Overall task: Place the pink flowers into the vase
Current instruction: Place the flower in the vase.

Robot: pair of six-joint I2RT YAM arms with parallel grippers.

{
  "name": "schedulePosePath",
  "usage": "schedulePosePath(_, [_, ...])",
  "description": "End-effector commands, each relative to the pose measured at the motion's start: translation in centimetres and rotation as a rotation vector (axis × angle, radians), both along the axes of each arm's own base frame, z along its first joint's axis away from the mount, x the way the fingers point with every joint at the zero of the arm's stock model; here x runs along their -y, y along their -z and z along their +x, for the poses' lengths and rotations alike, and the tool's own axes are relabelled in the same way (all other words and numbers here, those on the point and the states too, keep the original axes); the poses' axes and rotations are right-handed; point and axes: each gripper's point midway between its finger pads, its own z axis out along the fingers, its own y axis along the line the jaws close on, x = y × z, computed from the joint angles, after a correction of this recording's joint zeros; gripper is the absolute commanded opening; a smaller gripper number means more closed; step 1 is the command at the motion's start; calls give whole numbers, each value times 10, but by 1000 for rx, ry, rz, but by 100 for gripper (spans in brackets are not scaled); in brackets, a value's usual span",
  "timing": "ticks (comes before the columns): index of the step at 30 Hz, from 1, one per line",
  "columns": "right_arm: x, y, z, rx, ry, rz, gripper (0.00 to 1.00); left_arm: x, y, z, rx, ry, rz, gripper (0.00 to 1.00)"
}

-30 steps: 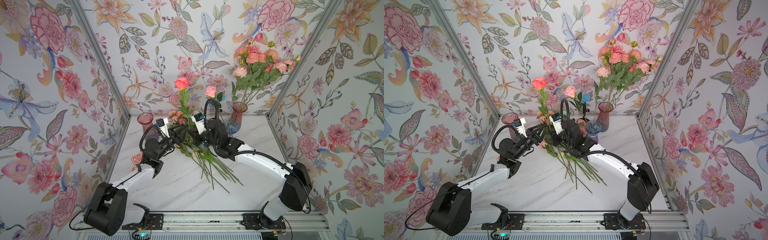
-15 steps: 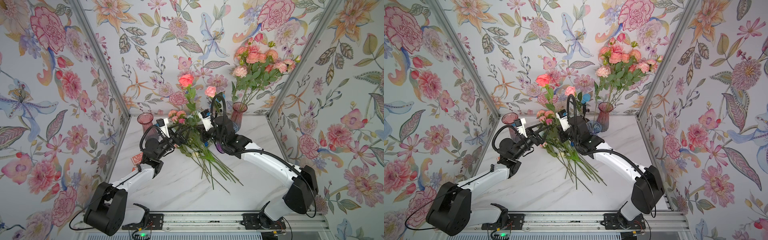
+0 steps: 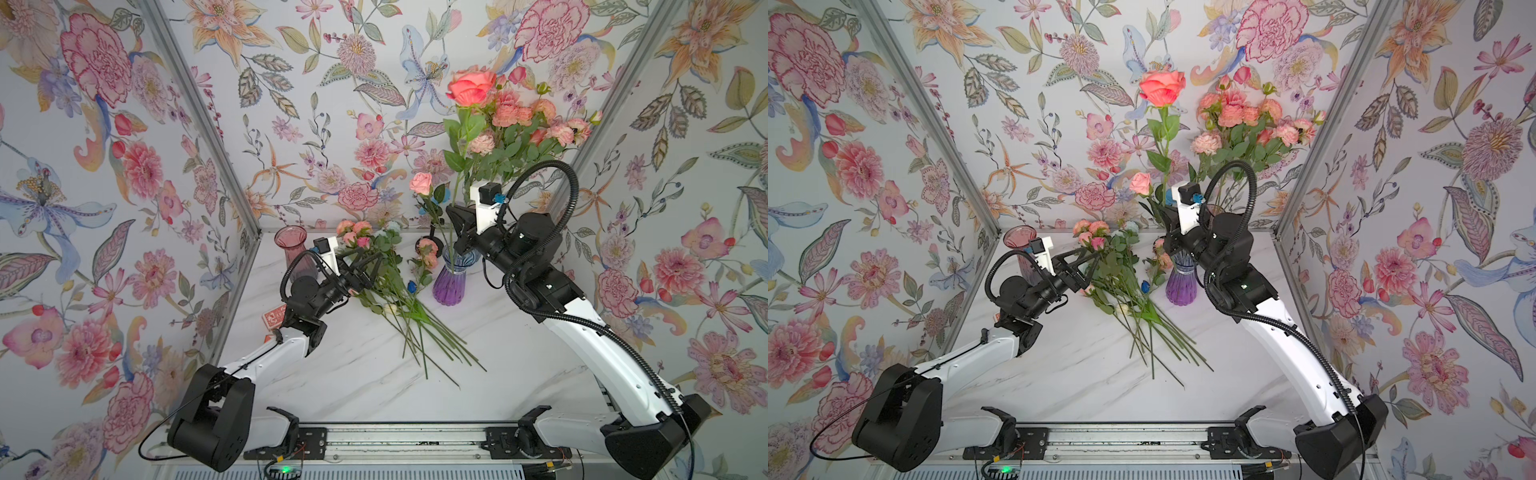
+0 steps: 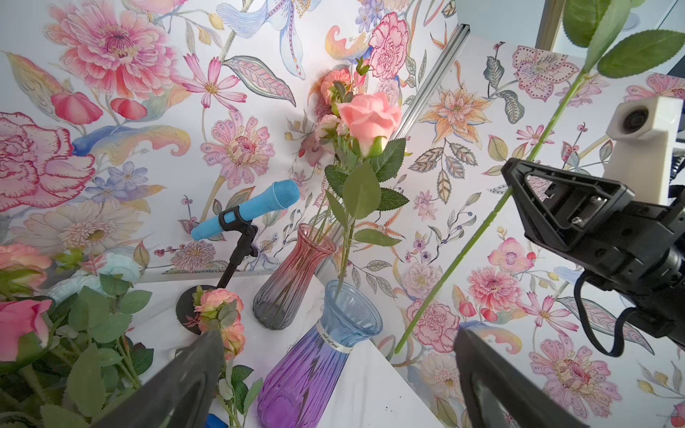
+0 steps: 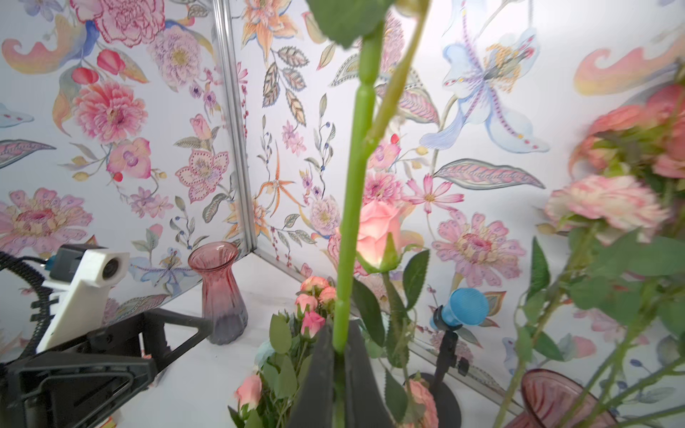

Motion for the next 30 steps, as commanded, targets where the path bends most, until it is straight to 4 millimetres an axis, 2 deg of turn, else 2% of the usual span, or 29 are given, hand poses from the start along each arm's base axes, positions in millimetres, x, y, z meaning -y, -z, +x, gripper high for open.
schedulePosePath(1, [27,-15,5,48,48,55,0,-2,1,4,16,-19,14,100])
schedulePosePath(7, [59,-18,22,48,81,184,0,0,4,6,10,-15,23,100])
schedulePosePath(14, [60,14,54,-14,105,174,0,1,5,6,15,-17,44,100])
schedulePosePath(18, [56,28,64,-42,101,164,0,3,7,7,14,-18,54,100])
schedulePosePath(23, [56,57,75,-81,116,148,0,2,6,7,15,-21,52,100])
schedulePosePath(30, [42,118,89,-206,99,93,0,3,9,8,7,-17,54,100])
